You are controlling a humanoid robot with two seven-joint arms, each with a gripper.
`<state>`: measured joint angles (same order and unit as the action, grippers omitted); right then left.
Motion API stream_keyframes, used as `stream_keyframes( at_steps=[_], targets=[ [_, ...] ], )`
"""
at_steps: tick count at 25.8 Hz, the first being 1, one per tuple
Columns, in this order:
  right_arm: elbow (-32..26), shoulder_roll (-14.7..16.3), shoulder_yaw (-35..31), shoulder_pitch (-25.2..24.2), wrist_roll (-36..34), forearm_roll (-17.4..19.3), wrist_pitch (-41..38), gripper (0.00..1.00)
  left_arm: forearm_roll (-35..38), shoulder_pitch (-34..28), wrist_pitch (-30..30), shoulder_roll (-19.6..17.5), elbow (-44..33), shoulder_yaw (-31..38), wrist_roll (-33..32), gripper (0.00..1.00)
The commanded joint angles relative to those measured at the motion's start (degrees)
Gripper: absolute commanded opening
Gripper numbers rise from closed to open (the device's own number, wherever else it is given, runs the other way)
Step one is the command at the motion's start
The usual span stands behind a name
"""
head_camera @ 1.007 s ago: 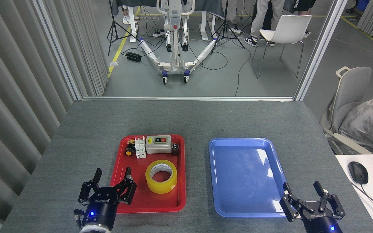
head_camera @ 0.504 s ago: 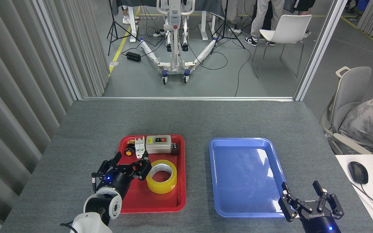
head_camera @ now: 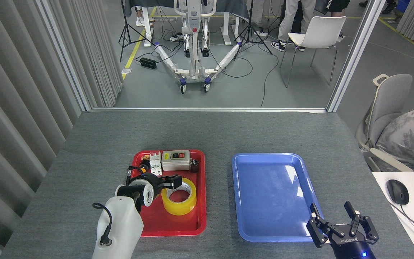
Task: Place and move tape with both arms
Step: 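Reach the left gripper into the red tray toward the yellow tape roll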
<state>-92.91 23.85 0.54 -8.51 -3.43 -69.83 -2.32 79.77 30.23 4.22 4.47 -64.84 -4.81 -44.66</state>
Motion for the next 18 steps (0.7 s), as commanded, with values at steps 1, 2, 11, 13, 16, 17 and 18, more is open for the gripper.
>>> stream_keyframes(
  at_steps=[1, 2, 11, 13, 16, 17, 18],
  targets=[
    [0.10, -0.03, -0.02, 0.07, 0.26, 0.05, -0.05, 1.00, -0.05, 2.29, 1.06, 0.10, 2.70, -1.70, -0.52, 0.99],
    [0.10, 0.06, -0.02, 0.16, 0.26, -0.04, -0.05, 1.00, -0.05, 2.90, 1.15, 0.27, 3.76, -2.05, -0.52, 0.99],
    [0.98, 0.15, 0.34, 1.74, 0.26, -0.39, -0.14, 1.00, 0.03, 6.77, 4.40, 0.45, 9.74, -5.21, -6.94, 0.99],
    [1.07, 0.41, 0.16, 2.00, 0.26, -0.74, -0.14, 1.00, -0.05, 6.86, 4.31, 0.45, 10.61, -5.21, -7.02, 0.99],
    [1.07, 0.32, 0.07, 2.18, 0.26, -0.83, -0.14, 1.00, -0.14, 6.95, 4.31, 0.27, 11.67, -5.21, -7.02, 0.99],
    [1.07, 0.24, 0.07, 2.18, 0.26, -0.83, -0.14, 1.00, -0.23, 7.12, 4.31, 0.19, 12.02, -5.30, -7.02, 0.99],
    [0.98, 0.06, 0.07, 2.36, 0.26, -0.83, -0.05, 1.00, -0.32, 7.39, 4.31, 0.10, 12.72, -5.74, -7.11, 0.99]
  ],
)
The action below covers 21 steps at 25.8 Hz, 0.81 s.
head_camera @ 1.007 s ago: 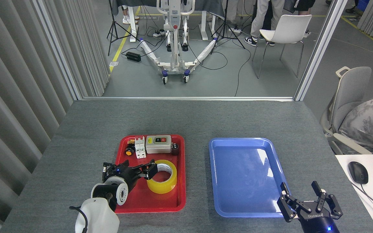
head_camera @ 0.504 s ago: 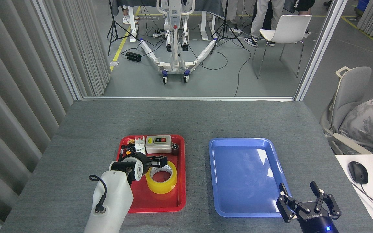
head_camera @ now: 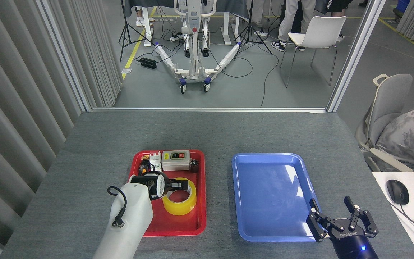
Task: Place and move tape with both arms
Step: 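Reach the left gripper into the red tray toward the yellow tape roll, then grasp the yellow tape roll with the left gripper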
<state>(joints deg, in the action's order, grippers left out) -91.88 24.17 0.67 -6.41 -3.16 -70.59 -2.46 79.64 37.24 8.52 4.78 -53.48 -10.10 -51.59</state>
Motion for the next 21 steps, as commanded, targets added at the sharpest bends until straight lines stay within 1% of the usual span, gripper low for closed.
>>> stream_keyframes(
  at_steps=[1, 5, 11, 14, 17, 21],
  targets=[
    [0.03, -0.26, 0.12, 0.96, 0.08, -0.16, 0.00, 1.00, -0.19, 0.64, 0.09, -0.39, 1.98, -1.24, -0.09, 0.99],
    [0.03, -0.26, 0.21, 2.19, 0.17, -0.16, 0.09, 1.00, -0.28, 0.73, 0.26, -0.39, 3.91, -1.86, -0.09, 1.00],
    [0.21, -0.17, 0.30, 0.61, 0.17, -0.42, 0.09, 1.00, -1.59, 0.73, 0.09, -0.30, 5.93, -1.94, 0.00, 1.00],
    [0.38, -0.35, 0.21, 0.61, 0.17, -0.86, 0.09, 1.00, -2.12, 0.82, 0.26, -0.39, 7.43, -3.18, 0.00, 1.00],
    [0.21, -0.26, 0.12, 1.22, 0.17, -1.22, 0.09, 1.00, -3.62, 0.90, 0.35, -0.65, 7.43, -3.26, 0.17, 1.00],
    [0.12, -0.26, 0.03, 2.36, 0.17, -1.30, 0.09, 1.00, -3.70, 0.90, 0.26, -0.91, 7.52, -3.26, 0.53, 0.99]
  ],
)
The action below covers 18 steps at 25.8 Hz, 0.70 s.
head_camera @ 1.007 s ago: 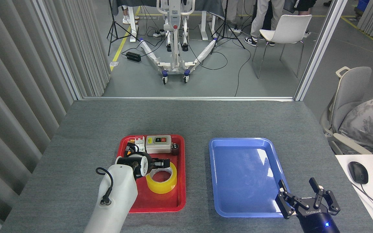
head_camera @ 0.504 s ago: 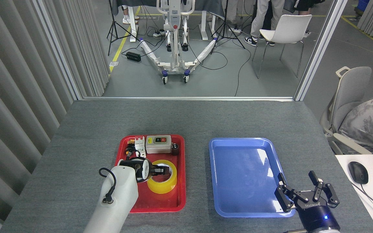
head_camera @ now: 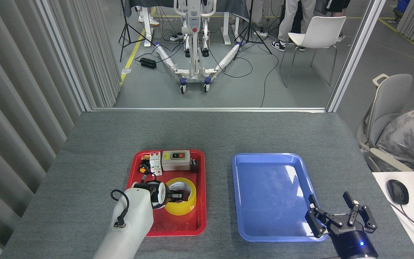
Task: Place and move tape with both arms
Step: 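Grasp the yellow tape roll with the left gripper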
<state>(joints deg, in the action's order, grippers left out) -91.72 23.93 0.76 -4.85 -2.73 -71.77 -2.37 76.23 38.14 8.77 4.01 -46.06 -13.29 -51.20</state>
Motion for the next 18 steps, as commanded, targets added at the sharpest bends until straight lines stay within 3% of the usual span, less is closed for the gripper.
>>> stream_keyframes(
  at_steps=[1, 8, 11, 18],
  targets=[
    [-0.03, -0.02, -0.05, 0.81, -0.17, -0.12, 0.09, 1.00, -0.29, 0.00, -0.07, -0.15, 0.18, -0.07, 0.22, 1.00],
    [-0.03, -0.19, -0.23, 0.81, -0.17, -0.12, 0.61, 1.00, -0.64, 0.00, -0.60, -0.23, 1.41, -0.16, 0.66, 0.98],
    [-0.12, -0.19, -0.41, 0.98, -0.17, -0.12, 0.70, 1.00, -0.64, 0.00, -0.95, -0.23, 1.41, -0.16, 1.54, 0.73],
    [-0.21, 0.07, -0.49, 2.30, -0.17, -0.12, 0.70, 1.00, -3.28, 0.00, -0.95, -0.85, 1.41, -0.16, 4.27, 0.51]
  ],
)
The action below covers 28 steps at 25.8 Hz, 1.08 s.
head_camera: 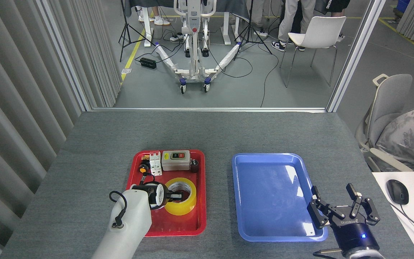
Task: Place and move tape with both arms
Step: 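Grasp the yellow tape roll with the left gripper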
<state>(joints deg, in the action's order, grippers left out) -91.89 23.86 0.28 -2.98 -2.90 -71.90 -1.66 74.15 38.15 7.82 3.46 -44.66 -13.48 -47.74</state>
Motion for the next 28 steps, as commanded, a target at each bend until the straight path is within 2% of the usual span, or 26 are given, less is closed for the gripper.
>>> stream_keyframes(
  at_steps=[1, 3, 6, 9, 17, 21, 25, 28],
  targets=[
    [-0.04, 0.13, -0.02, 0.35, 0.00, 0.00, -0.01, 1.00, -1.21, 0.00, -0.08, -0.30, 0.01, 0.03, 0.80, 0.51],
    [-0.04, 0.13, -0.02, 0.26, 0.00, 0.00, -0.01, 1.00, -1.38, 0.00, -0.08, -0.56, -0.08, 0.03, 0.72, 0.51],
    [-0.04, 0.04, 0.07, -0.09, 0.00, 0.00, -0.01, 1.00, -3.05, 0.00, 0.36, -0.91, -0.43, 0.12, 0.72, 0.41],
    [-0.04, 0.04, -0.02, -0.09, 0.00, 0.00, -0.01, 1.00, -5.86, 0.00, 0.45, -1.70, -0.61, 0.29, 0.63, 0.37],
    [0.04, 0.04, -0.37, -0.27, 0.00, 0.00, -0.01, 1.00, -6.13, -0.18, 0.53, -2.93, -1.40, 0.65, 0.72, 0.36],
    [0.22, 0.13, -3.79, -0.18, 0.09, 0.09, -0.54, 1.00, -6.48, -0.27, 0.62, -3.20, -1.84, 0.91, 0.80, 0.34],
    [0.31, -0.22, -3.71, -0.09, 0.18, 0.09, -0.54, 1.00, -10.26, -0.53, 0.62, -3.64, -2.98, 1.61, 0.80, 0.25],
    [0.40, -0.40, -3.53, -0.18, 0.09, 0.00, -0.62, 1.00, -10.70, -0.79, 0.53, -3.72, -3.51, 1.70, 0.80, 0.22]
  ],
)
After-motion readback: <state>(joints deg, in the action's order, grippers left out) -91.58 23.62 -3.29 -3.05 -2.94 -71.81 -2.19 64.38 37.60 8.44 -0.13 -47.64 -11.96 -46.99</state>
